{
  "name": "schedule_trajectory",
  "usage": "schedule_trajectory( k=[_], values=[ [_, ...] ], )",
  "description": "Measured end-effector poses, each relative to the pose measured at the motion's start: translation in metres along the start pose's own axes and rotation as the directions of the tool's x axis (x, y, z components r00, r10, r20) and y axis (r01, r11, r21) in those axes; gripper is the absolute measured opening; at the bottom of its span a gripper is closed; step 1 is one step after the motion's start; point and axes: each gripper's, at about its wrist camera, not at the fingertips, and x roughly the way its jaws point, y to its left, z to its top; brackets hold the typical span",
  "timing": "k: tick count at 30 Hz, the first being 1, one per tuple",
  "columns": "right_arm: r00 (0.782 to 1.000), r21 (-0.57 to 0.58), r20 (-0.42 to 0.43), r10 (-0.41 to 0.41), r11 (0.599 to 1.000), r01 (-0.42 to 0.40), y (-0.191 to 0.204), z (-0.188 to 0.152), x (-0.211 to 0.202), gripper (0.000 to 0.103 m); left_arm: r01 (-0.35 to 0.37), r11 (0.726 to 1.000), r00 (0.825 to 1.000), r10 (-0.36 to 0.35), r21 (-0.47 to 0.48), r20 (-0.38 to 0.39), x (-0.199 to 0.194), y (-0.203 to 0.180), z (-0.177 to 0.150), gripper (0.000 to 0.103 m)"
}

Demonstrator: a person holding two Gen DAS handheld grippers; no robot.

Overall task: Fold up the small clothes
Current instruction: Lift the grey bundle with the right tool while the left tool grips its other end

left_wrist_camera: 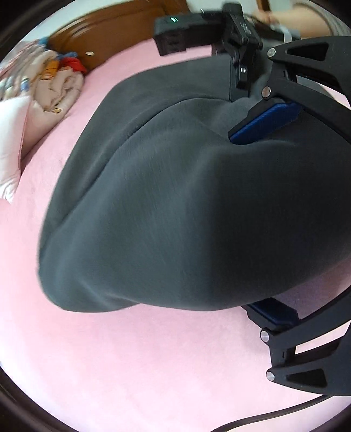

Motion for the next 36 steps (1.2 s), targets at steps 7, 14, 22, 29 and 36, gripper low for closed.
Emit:
schedule_trajectory(
  k=[7, 14, 22, 29, 36],
  values=[
    [0.997, -0.037, 0.075, 0.009, 0.999, -0.007, 0.012, -0.008, -0.013, 0.068, -0.037, 0.999, 0.997, 0.036, 0.016, 0.067, -0.015, -0.018, -0.006, 0.062],
    [0.972, -0.082, 0.217, -0.086, 0.991, 0.106, 0.054, -0.031, -0.041, 0.046, -0.142, 0.988, 0.976, 0.129, 0.062, 0.173, -0.054, -0.051, -0.026, 0.049],
    [0.961, -0.143, 0.273, -0.032, 0.987, 0.073, 0.093, -0.077, -0.071, 0.043, -0.175, 0.983, 0.962, 0.158, 0.059, 0.224, -0.127, -0.054, -0.064, 0.049],
    [0.948, -0.254, 0.316, 0.039, 0.966, 0.045, 0.194, -0.084, -0.093, 0.042, -0.25, 0.968, 0.927, 0.233, 0.019, 0.295, -0.226, -0.026, -0.071, 0.049],
    [0.924, -0.402, 0.361, 0.129, 0.915, 0.029, 0.344, -0.05, -0.105, 0.042, -0.38, 0.923, 0.839, 0.374, -0.067, 0.396, -0.364, 0.051, -0.052, 0.05]
  ],
)
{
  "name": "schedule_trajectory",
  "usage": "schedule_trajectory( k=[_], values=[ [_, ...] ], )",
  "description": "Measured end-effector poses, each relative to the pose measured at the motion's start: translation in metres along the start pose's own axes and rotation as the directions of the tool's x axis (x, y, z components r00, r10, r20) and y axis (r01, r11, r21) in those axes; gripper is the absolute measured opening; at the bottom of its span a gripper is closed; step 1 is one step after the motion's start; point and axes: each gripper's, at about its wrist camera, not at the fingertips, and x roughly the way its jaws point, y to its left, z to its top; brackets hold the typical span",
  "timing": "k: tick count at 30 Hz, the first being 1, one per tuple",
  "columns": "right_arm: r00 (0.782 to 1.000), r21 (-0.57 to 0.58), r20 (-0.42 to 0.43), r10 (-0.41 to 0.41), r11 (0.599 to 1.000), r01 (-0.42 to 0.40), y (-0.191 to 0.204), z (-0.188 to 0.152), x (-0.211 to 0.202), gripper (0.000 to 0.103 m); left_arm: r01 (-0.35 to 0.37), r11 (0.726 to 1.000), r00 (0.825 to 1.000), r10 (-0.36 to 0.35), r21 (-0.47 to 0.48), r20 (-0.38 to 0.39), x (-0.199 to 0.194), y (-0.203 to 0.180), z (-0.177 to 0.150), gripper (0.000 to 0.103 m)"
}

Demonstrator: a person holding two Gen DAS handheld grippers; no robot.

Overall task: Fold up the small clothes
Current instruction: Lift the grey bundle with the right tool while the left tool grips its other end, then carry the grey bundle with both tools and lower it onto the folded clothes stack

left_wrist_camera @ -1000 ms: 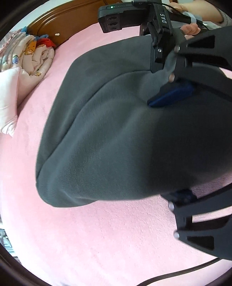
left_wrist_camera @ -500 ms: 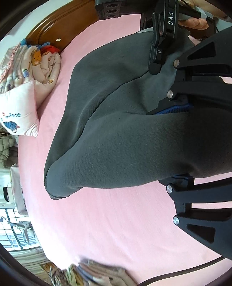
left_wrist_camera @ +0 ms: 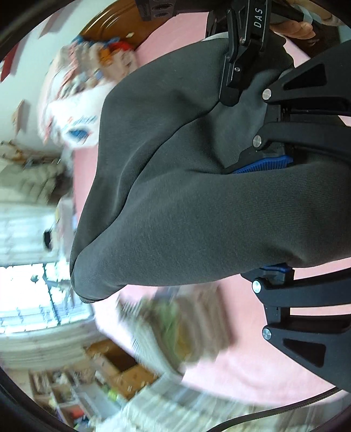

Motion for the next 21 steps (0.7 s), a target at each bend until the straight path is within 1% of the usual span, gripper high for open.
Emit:
schedule_trajectory(
  k=[2, 4, 5, 7, 8, 10, 11, 12, 14, 16, 19, 21],
  values=[
    [0.999, -0.022, 0.027, 0.024, 0.999, -0.024, 0.042, 0.042, 0.017, 0.042, -0.049, 0.999, 0.998, 0.049, -0.004, 0.03, -0.017, 0.038, 0.026, 0.051],
    [0.998, -0.033, 0.047, 0.042, 0.999, -0.04, 0.07, 0.074, 0.029, 0.042, -0.085, 0.996, 0.994, 0.087, -0.029, 0.061, -0.03, 0.079, 0.056, 0.051],
    [0.996, -0.036, 0.062, 0.056, 0.998, -0.054, 0.09, 0.098, 0.039, 0.042, -0.099, 0.994, 0.992, 0.101, -0.04, 0.072, -0.031, 0.099, 0.067, 0.051],
    [0.994, -0.039, 0.078, 0.072, 0.997, -0.069, 0.115, 0.131, 0.058, 0.042, -0.131, 0.989, 0.986, 0.137, -0.066, 0.098, -0.036, 0.141, 0.094, 0.052],
    [0.992, -0.031, 0.089, 0.088, 0.996, -0.086, 0.13, 0.154, 0.073, 0.042, -0.146, 0.986, 0.982, 0.154, -0.077, 0.106, -0.036, 0.163, 0.106, 0.052],
    [0.99, -0.028, 0.096, 0.103, 0.995, -0.1, 0.148, 0.182, 0.097, 0.042, -0.166, 0.981, 0.979, 0.176, -0.097, 0.102, -0.031, 0.205, 0.12, 0.053],
    [0.989, -0.02, 0.099, 0.114, 0.993, -0.112, 0.158, 0.198, 0.116, 0.042, -0.172, 0.979, 0.979, 0.183, -0.113, 0.094, -0.027, 0.224, 0.125, 0.053],
    [0.988, -0.012, 0.098, 0.119, 0.993, -0.119, 0.167, 0.211, 0.136, 0.042, -0.185, 0.975, 0.977, 0.195, -0.123, 0.08, -0.015, 0.246, 0.137, 0.053],
    [0.987, 0.016, 0.092, 0.129, 0.991, -0.131, 0.174, 0.232, 0.171, 0.042, -0.211, 0.969, 0.974, 0.22, -0.128, 0.057, 0.006, 0.276, 0.149, 0.054],
    [0.989, 0.032, 0.082, 0.122, 0.992, -0.125, 0.18, 0.251, 0.209, 0.042, -0.233, 0.964, 0.97, 0.24, -0.128, 0.045, 0.033, 0.302, 0.161, 0.054],
    [0.993, 0.056, 0.068, 0.101, 0.993, -0.105, 0.18, 0.271, 0.254, 0.042, -0.228, 0.961, 0.972, 0.234, -0.157, 0.027, 0.077, 0.336, 0.175, 0.054],
    [0.994, 0.07, 0.06, 0.087, 0.993, -0.091, 0.179, 0.28, 0.273, 0.042, -0.211, 0.96, 0.976, 0.218, -0.183, 0.02, 0.107, 0.357, 0.179, 0.054]
  ],
)
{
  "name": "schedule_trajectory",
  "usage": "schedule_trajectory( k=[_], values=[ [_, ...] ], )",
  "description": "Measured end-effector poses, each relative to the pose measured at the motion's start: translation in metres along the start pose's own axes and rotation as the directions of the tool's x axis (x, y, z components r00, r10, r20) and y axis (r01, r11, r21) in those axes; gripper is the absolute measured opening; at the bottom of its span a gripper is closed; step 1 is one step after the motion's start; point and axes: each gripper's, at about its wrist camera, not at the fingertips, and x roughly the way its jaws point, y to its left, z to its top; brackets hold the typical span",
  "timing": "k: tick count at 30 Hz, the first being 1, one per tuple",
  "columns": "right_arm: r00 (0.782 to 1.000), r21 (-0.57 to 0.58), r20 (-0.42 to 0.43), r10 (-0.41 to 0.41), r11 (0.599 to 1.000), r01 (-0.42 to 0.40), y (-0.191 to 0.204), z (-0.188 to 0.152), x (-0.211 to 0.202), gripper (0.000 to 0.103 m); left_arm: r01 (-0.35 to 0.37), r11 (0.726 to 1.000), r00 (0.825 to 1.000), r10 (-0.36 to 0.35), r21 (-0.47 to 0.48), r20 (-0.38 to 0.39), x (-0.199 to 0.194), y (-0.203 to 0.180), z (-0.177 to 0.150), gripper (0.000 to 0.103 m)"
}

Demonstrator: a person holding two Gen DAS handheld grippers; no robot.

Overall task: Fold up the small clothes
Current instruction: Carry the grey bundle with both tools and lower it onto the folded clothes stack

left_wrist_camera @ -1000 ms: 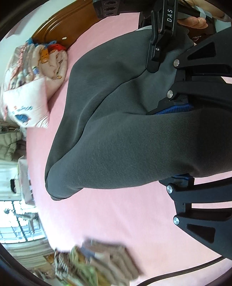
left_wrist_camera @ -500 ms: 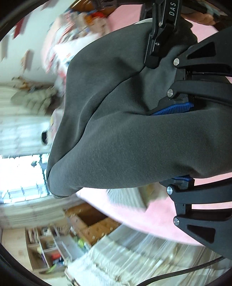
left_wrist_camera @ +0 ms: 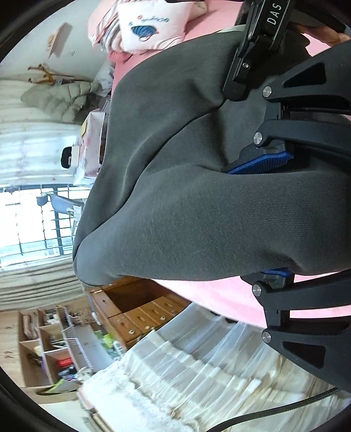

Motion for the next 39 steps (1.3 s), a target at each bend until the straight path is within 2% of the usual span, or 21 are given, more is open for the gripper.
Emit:
schedule_trajectory(
  k=[4, 9, 11, 12, 13, 14, 16, 17, 18, 21, 22, 24, 28, 30, 33, 35, 37, 39],
  values=[
    [0.999, 0.058, -0.045, -0.016, 0.998, 0.018, -0.029, 0.012, 0.039, 0.042, 0.031, 0.999, 0.998, -0.031, -0.018, -0.046, 0.066, 0.009, 0.001, 0.057],
    [0.997, 0.112, -0.072, -0.023, 0.993, 0.031, -0.067, -0.001, 0.064, 0.044, 0.02, 0.999, 0.998, -0.022, -0.029, -0.066, 0.122, 0.005, -0.016, 0.069],
    [0.997, 0.112, -0.074, -0.035, 0.993, 0.043, -0.074, -0.005, 0.072, 0.047, -0.037, 0.999, 0.999, 0.037, -0.016, -0.021, 0.13, 0.003, -0.02, 0.085],
    [0.997, 0.114, -0.07, -0.032, 0.993, 0.04, -0.076, -0.006, 0.072, 0.049, -0.077, 0.997, 0.997, 0.077, -0.003, 0.002, 0.131, 0.001, -0.022, 0.09],
    [0.997, 0.114, -0.068, -0.034, 0.993, 0.042, -0.077, -0.007, 0.073, 0.05, -0.139, 0.99, 0.99, 0.139, 0.009, 0.029, 0.132, -0.001, -0.024, 0.097],
    [0.996, 0.102, -0.072, -0.045, 0.993, 0.052, -0.076, -0.008, 0.074, 0.053, -0.17, 0.985, 0.985, 0.17, 0.013, 0.041, 0.133, -0.002, -0.026, 0.1],
    [0.994, 0.073, -0.075, -0.078, 0.994, 0.084, -0.07, -0.004, 0.082, 0.057, -0.186, 0.982, 0.982, 0.187, -0.005, 0.04, 0.137, 0.001, -0.027, 0.101],
    [0.993, 0.066, -0.072, -0.098, 0.993, 0.103, -0.069, -0.005, 0.083, 0.064, -0.189, 0.982, 0.981, 0.19, -0.019, 0.037, 0.139, 0.005, -0.026, 0.103],
    [0.991, 0.071, -0.069, -0.113, 0.991, 0.118, -0.069, -0.006, 0.083, 0.074, -0.193, 0.98, 0.98, 0.194, -0.038, 0.036, 0.141, 0.009, -0.027, 0.103],
    [0.99, 0.088, -0.068, -0.126, 0.987, 0.131, -0.077, -0.008, 0.083, 0.089, -0.181, 0.981, 0.982, 0.184, -0.068, 0.037, 0.141, 0.016, -0.031, 0.103],
    [0.99, 0.09, -0.065, -0.125, 0.987, 0.13, -0.078, -0.009, 0.082, 0.09, -0.183, 0.981, 0.982, 0.186, -0.07, 0.043, 0.137, 0.015, -0.033, 0.103],
    [0.992, 0.095, -0.056, -0.113, 0.988, 0.118, -0.08, -0.012, 0.075, 0.091, -0.2, 0.978, 0.977, 0.204, -0.064, 0.067, 0.125, 0.01, -0.038, 0.103],
    [0.994, 0.1, 0.013, -0.109, 0.989, 0.107, -0.074, -0.009, 0.046, 0.091, -0.28, 0.957, 0.951, 0.287, -0.073, 0.114, 0.104, 0.005, -0.039, 0.103],
    [0.988, 0.062, 0.063, -0.138, 0.989, 0.134, -0.066, -0.008, 0.026, 0.091, -0.278, 0.955, 0.951, 0.288, -0.099, 0.11, 0.093, 0.004, -0.038, 0.103],
    [0.97, -0.023, 0.135, -0.202, 0.978, 0.206, -0.051, -0.009, 0.0, 0.091, -0.278, 0.951, 0.953, 0.291, -0.133, 0.091, 0.08, 0.009, -0.039, 0.103],
    [0.942, -0.124, 0.191, -0.277, 0.945, 0.303, -0.035, -0.015, -0.014, 0.091, -0.267, 0.952, 0.956, 0.282, -0.148, 0.087, 0.07, 0.011, -0.041, 0.103],
    [0.924, -0.185, 0.199, -0.325, 0.914, 0.362, -0.025, -0.02, -0.016, 0.09, -0.267, 0.954, 0.957, 0.279, -0.135, 0.078, 0.062, 0.009, -0.046, 0.103],
    [0.923, -0.208, 0.172, -0.344, 0.903, 0.375, -0.023, -0.022, -0.014, 0.083, -0.279, 0.954, 0.955, 0.288, -0.11, 0.073, 0.057, 0.005, -0.051, 0.103]
  ],
)
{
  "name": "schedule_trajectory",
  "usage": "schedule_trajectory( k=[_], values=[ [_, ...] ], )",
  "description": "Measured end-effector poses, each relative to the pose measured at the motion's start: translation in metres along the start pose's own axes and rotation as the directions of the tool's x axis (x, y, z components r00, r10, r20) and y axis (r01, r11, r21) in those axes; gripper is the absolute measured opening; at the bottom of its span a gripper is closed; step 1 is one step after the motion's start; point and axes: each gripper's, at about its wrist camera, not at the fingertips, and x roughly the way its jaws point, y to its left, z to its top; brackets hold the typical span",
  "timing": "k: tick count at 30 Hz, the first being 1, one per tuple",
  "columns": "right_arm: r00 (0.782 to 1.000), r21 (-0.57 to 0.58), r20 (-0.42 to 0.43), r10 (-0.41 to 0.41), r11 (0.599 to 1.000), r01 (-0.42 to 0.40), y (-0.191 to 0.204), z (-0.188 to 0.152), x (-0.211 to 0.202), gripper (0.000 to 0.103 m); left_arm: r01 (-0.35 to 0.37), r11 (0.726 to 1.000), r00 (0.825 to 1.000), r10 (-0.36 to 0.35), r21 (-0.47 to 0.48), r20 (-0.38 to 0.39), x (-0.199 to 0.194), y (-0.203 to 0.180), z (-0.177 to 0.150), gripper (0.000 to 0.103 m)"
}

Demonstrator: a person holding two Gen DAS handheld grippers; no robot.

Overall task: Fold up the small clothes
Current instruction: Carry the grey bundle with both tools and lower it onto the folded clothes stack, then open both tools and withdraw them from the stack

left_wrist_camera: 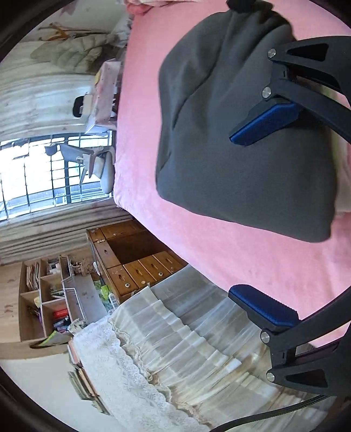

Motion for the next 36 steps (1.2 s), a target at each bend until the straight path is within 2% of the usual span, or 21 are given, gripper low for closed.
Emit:
schedule_trajectory(
  k=[3, 5, 9, 14, 16, 18, 21, 26, 31, 36],
  values=[
    [0.998, -0.007, -0.061, 0.014, 1.0, -0.015, 0.004, -0.007, 0.004, 0.077, -0.02, 0.999, 1.0, 0.021, 0.028, -0.005, -0.011, -0.002, -0.01, 0.103],
    [0.996, -0.009, -0.083, 0.012, 1.0, -0.013, 0.008, -0.011, 0.005, 0.077, -0.025, 0.999, 1.0, 0.026, 0.031, -0.009, -0.015, -0.001, -0.014, 0.103],
    [0.987, 0.048, -0.144, 0.076, 0.996, -0.07, 0.008, -0.023, 0.011, 0.077, -0.043, 0.997, 0.999, 0.045, 0.064, -0.026, -0.013, 0.0, -0.027, 0.103],
    [0.97, 0.136, -0.178, 0.166, 0.98, -0.143, 0.0, -0.04, 0.02, 0.077, -0.041, 0.998, 0.998, 0.043, 0.046, -0.044, -0.01, 0.005, -0.033, 0.103],
    [0.972, 0.132, -0.166, 0.167, 0.98, -0.146, 0.001, -0.041, 0.017, 0.077, -0.046, 0.998, 0.998, 0.047, 0.036, -0.035, -0.015, 0.006, -0.034, 0.103],
    [0.98, 0.092, -0.133, 0.148, 0.986, -0.137, 0.006, -0.041, 0.007, 0.077, -0.049, 0.998, 0.999, 0.049, 0.027, -0.01, -0.025, 0.007, -0.035, 0.103],
    [0.983, 0.061, -0.104, 0.152, 0.987, -0.146, 0.011, -0.038, -0.012, 0.077, -0.013, 1.0, 1.0, 0.013, 0.002, 0.011, -0.043, 0.01, -0.037, 0.103],
    [0.981, 0.05, -0.08, 0.178, 0.983, -0.175, 0.018, -0.03, -0.048, 0.077, 0.041, 0.999, 0.999, -0.041, 0.001, -0.022, -0.073, 0.007, -0.039, 0.103],
    [0.981, 0.041, -0.077, 0.177, 0.984, -0.174, 0.021, -0.038, -0.103, 0.077, 0.096, 0.995, 0.995, -0.096, -0.003, -0.018, -0.136, 0.008, -0.055, 0.103],
    [0.978, 0.053, -0.092, 0.188, 0.982, -0.183, 0.012, -0.067, -0.175, 0.079, 0.163, 0.987, 0.986, -0.163, 0.008, -0.032, -0.221, 0.007, -0.09, 0.103]
  ],
)
